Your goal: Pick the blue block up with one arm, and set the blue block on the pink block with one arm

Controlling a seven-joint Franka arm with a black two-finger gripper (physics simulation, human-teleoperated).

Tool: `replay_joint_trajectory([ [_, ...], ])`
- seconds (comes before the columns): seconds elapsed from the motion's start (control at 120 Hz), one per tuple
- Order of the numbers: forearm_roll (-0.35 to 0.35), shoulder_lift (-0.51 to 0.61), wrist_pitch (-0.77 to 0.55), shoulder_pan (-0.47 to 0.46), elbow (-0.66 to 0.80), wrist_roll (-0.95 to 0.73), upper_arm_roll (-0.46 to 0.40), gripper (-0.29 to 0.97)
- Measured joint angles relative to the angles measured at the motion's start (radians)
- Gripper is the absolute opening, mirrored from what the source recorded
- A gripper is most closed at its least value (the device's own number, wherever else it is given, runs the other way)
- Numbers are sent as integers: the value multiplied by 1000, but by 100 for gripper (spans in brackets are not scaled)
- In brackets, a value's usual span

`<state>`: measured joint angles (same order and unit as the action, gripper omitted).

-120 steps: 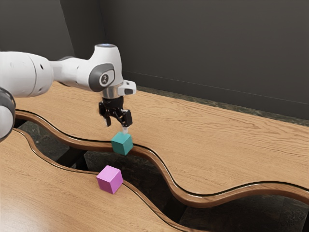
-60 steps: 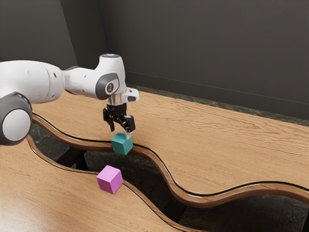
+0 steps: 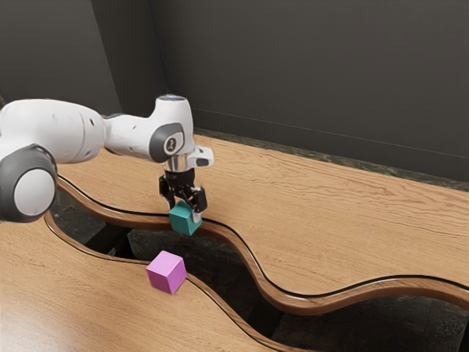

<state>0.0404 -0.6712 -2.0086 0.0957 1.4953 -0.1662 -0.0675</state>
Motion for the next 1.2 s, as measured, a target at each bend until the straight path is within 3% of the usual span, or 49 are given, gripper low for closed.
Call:
replay_joint_trajectory([
  [0.2, 0, -12, -5, -1, -5, -2, 1, 67],
  [0.425, 0, -12, -7, -1, -5, -2, 2, 46],
  [0.65, 3, 0, -6, -3, -11, 0, 0, 40],
  [0.833, 7, 133, 1, -65, 42, 16, 0, 39],
  [0.983, 5, 285, -4, -119, 214, 58, 1, 39],
  [1.2, 7, 465, -59, -124, 467, 115, 2, 39],
])
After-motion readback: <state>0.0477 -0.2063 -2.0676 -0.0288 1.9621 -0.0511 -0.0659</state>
